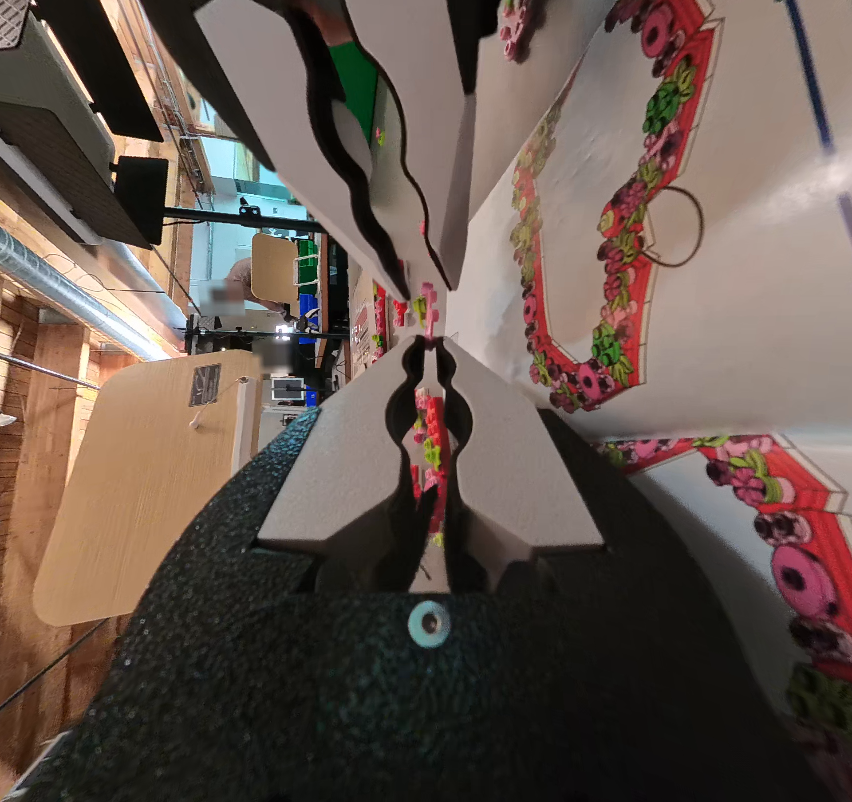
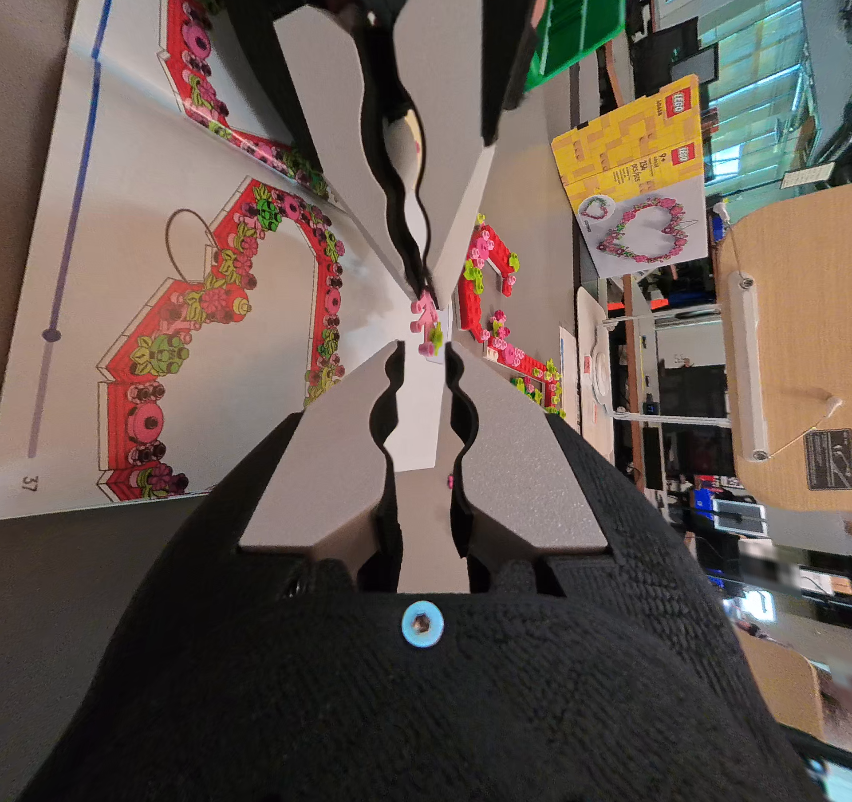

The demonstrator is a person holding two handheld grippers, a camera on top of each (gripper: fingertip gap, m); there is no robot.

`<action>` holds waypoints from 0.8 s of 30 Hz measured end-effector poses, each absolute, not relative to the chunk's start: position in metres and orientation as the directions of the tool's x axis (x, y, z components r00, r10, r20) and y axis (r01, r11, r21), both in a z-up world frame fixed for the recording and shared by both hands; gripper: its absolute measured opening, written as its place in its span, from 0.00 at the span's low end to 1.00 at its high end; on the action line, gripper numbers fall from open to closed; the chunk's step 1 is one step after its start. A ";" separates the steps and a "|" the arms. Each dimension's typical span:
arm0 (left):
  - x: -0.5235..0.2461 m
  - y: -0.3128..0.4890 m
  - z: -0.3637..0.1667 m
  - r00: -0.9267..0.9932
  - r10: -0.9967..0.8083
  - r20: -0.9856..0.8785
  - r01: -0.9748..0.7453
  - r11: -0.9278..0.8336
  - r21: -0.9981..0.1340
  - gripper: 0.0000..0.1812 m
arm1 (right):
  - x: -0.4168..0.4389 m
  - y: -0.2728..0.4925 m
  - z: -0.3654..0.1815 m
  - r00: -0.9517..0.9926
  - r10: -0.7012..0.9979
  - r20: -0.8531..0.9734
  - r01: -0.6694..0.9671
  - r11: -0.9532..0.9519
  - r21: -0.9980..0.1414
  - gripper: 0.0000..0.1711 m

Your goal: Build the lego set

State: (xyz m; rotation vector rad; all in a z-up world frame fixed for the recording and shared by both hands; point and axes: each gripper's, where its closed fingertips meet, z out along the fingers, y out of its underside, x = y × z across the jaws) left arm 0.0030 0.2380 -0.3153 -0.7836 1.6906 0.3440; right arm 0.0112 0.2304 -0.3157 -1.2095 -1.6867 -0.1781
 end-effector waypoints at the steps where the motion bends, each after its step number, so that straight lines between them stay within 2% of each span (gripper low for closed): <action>1: 0.003 0.238 -0.315 -0.098 -0.303 -0.948 -0.660 0.732 -0.166 0.02 | 0.012 0.230 -0.314 0.025 0.634 0.773 0.769 0.482 -0.420 0.10; 3: 0.002 0.239 -0.314 -0.106 -0.276 -0.955 -0.662 0.736 -0.139 0.02 | 0.012 0.228 -0.308 0.066 0.665 0.744 0.740 0.468 -0.483 0.11; 5: 0.003 0.238 -0.313 -0.114 -0.249 -0.962 -0.660 0.742 -0.114 0.02 | 0.010 0.223 -0.300 0.135 0.751 0.646 0.663 0.416 -0.622 0.11; 7: 0.003 0.237 -0.312 -0.120 -0.219 -0.968 -0.656 0.750 -0.088 0.02 | 0.008 0.217 -0.293 0.197 0.869 0.454 0.552 0.285 -0.784 0.11; 10: 0.005 0.234 -0.308 -0.119 -0.177 -0.977 -0.642 0.764 -0.060 0.01 | 0.011 0.219 -0.288 0.253 0.952 0.172 0.424 0.050 -0.904 0.12; 13: 0.007 0.230 -0.303 -0.108 -0.135 -0.985 -0.625 0.779 -0.038 0.01 | 0.013 0.223 -0.285 0.283 0.959 -0.029 0.327 -0.125 -0.937 0.13; 17: 0.009 0.225 -0.298 -0.088 -0.107 -0.990 -0.606 0.795 -0.032 0.02 | 0.013 0.221 -0.282 0.258 0.945 -0.201 0.254 -0.268 -0.929 0.15; 24: 0.010 0.221 -0.295 -0.078 -0.097 -0.992 -0.593 0.805 -0.032 0.02 | 0.011 0.219 -0.288 0.245 0.943 -0.225 0.276 -0.290 -0.916 0.13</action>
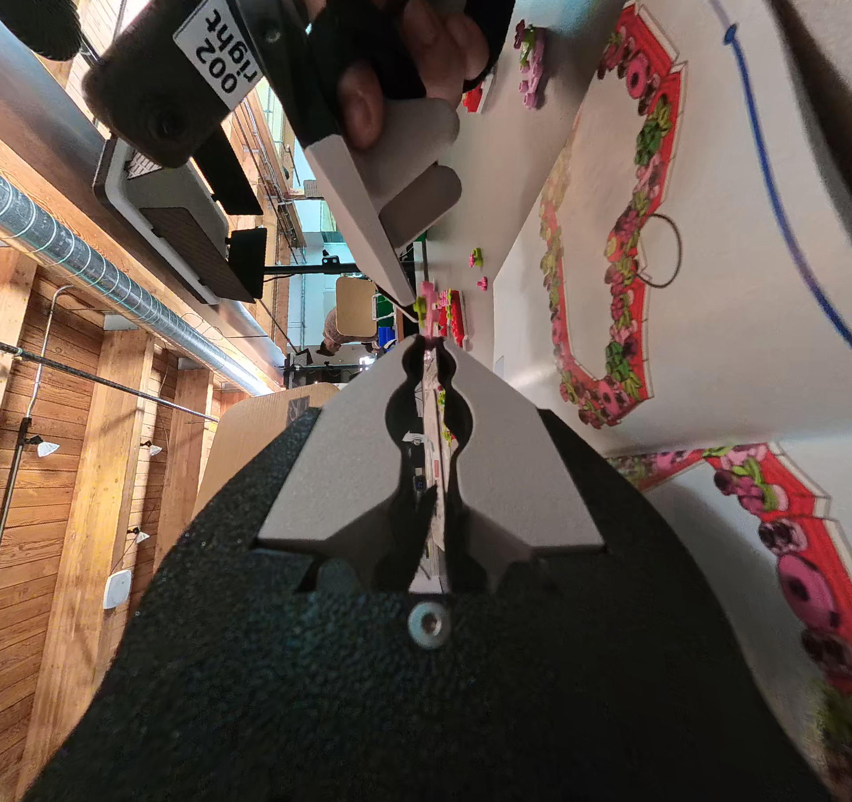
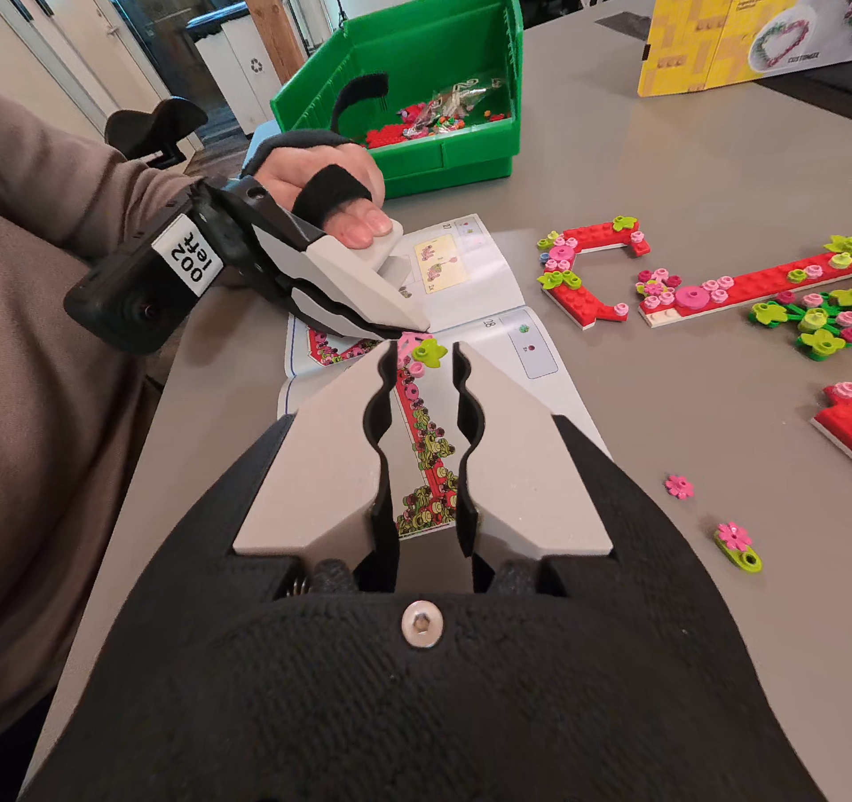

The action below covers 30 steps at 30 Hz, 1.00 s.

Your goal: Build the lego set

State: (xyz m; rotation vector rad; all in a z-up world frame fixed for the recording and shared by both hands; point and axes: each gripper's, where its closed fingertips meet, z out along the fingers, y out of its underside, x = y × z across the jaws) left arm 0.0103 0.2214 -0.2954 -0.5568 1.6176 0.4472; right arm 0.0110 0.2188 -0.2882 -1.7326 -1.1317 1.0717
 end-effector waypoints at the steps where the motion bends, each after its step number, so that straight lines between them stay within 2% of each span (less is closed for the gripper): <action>1: 0.011 0.221 -0.295 -0.077 -0.094 -0.993 -0.590 0.807 -0.031 0.01 | 0.011 0.219 -0.288 0.243 0.942 -0.230 0.275 -0.295 -0.915 0.12; 11: 0.012 0.217 -0.293 -0.066 -0.108 -0.992 -0.575 0.817 -0.050 0.02 | 0.011 0.212 -0.287 0.195 0.938 -0.288 0.261 -0.333 -0.906 0.08; 23: 0.017 0.200 -0.294 -0.036 -0.300 -0.953 -0.481 0.842 -0.247 0.01 | 0.022 0.195 -0.269 0.005 0.882 -0.471 0.151 -0.466 -0.872 0.08; 30: 0.016 0.198 -0.286 0.007 -0.345 -0.939 -0.452 0.836 -0.311 0.01 | 0.019 0.193 -0.275 0.010 0.888 -0.460 0.190 -0.453 -0.871 0.08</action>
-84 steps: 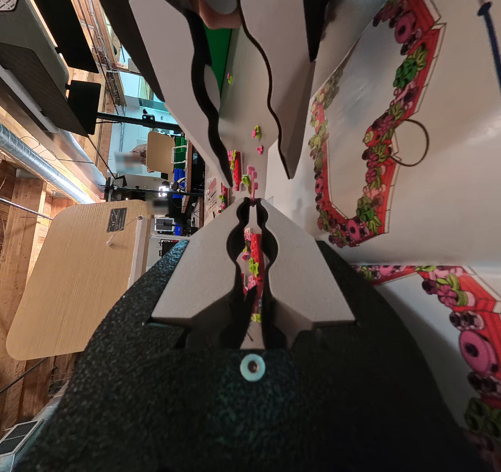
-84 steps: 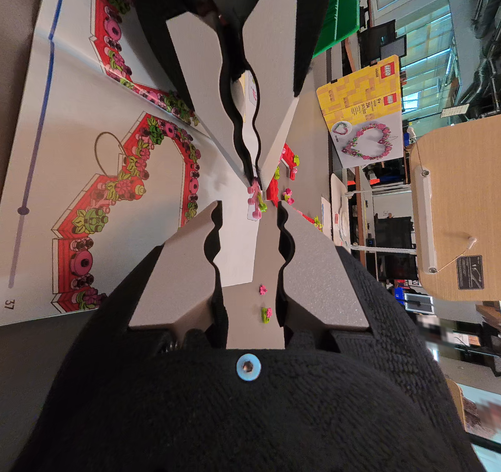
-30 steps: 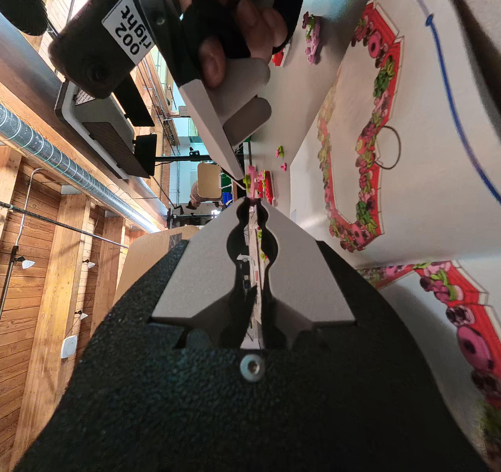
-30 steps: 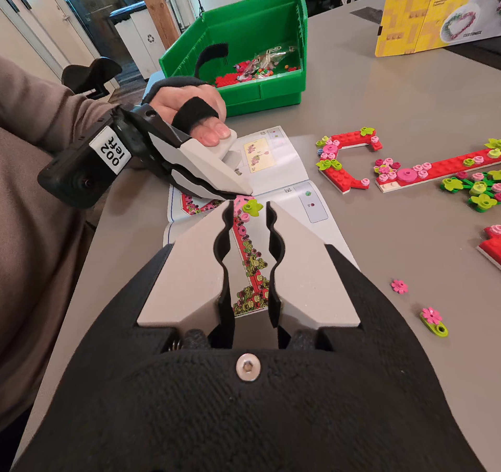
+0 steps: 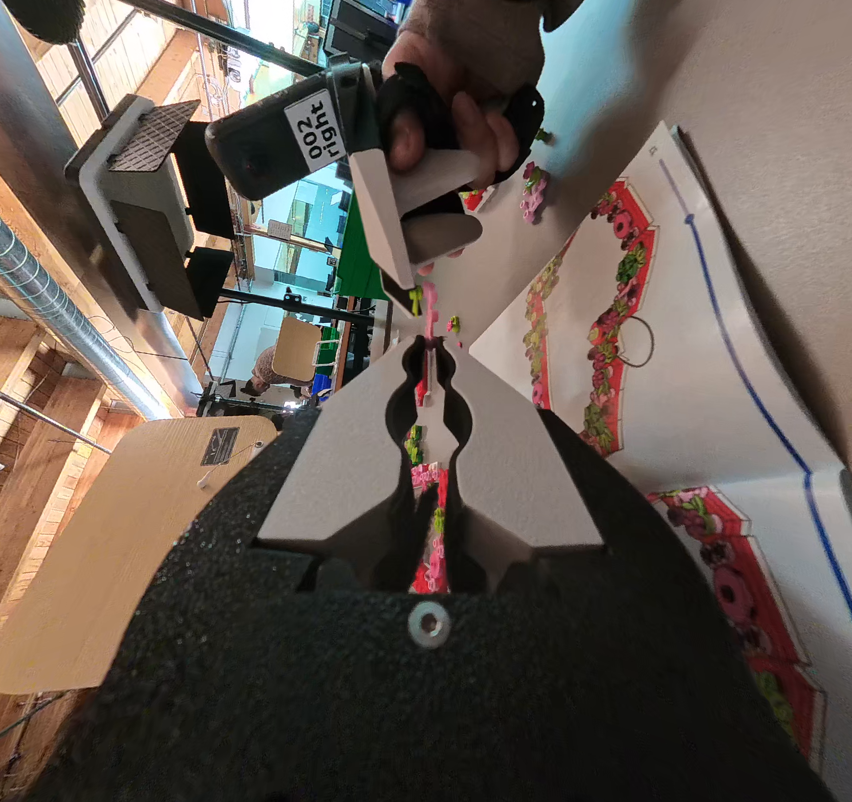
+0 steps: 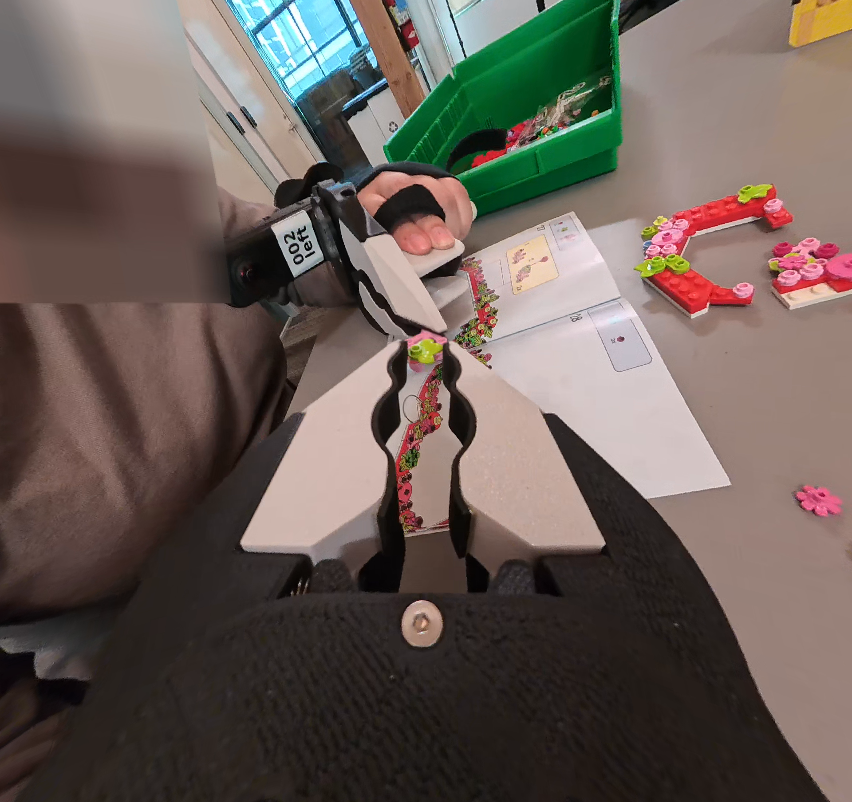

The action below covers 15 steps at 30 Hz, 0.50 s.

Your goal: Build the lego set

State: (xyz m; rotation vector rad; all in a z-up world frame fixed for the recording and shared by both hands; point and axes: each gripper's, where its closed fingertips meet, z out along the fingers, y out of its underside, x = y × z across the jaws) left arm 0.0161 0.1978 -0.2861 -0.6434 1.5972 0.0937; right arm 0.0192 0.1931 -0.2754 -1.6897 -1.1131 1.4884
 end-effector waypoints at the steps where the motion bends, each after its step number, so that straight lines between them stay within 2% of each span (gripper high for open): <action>1: 0.016 0.198 -0.286 0.011 -0.347 -0.938 -0.452 0.835 -0.314 0.01 | 0.019 0.193 -0.275 0.007 0.889 -0.458 0.188 -0.451 -0.872 0.08; 15: 0.015 0.198 -0.281 0.040 -0.368 -0.929 -0.443 0.827 -0.346 0.01 | 0.022 0.194 -0.271 0.026 0.927 -0.373 0.186 -0.371 -0.910 0.07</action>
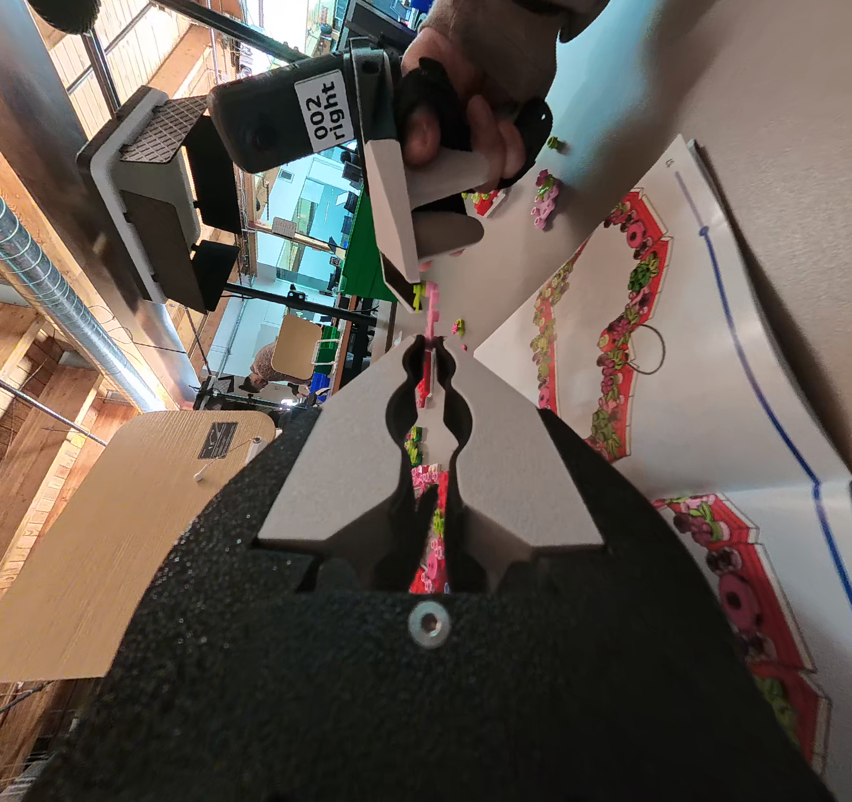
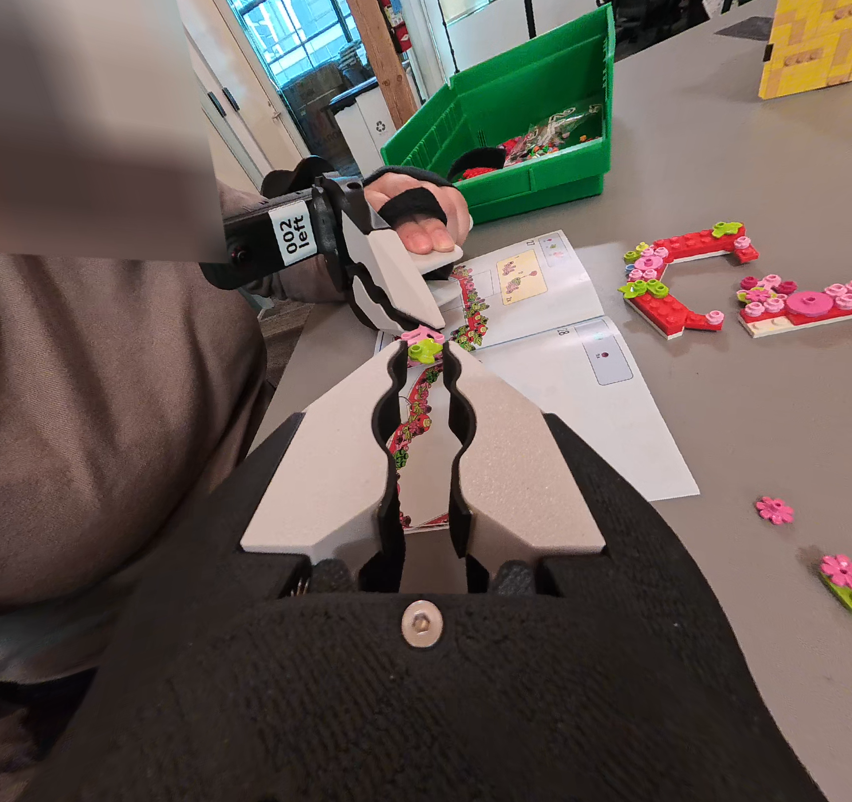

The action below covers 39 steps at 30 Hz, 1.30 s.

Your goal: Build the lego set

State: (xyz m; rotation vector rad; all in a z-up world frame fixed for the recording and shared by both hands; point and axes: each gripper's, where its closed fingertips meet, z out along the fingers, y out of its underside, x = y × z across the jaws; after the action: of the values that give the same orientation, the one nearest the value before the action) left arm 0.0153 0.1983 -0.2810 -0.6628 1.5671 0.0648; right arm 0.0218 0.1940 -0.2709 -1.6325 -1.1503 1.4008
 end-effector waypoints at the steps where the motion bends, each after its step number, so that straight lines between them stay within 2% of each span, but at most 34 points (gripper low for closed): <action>1: 0.015 0.198 -0.281 0.039 -0.369 -0.929 -0.443 0.827 -0.347 0.01 | 0.022 0.194 -0.271 0.025 0.927 -0.373 0.188 -0.371 -0.909 0.08; 39: 0.016 0.199 -0.286 0.015 -0.307 -0.951 -0.459 0.843 -0.280 0.01 | 0.021 0.193 -0.277 0.047 0.957 -0.288 0.231 -0.291 -0.928 0.08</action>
State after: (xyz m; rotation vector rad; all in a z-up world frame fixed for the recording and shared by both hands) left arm 0.0156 0.1986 -0.2857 -0.6202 1.5842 0.1302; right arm 0.0210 0.1931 -0.2769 -1.6157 -1.2199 1.2939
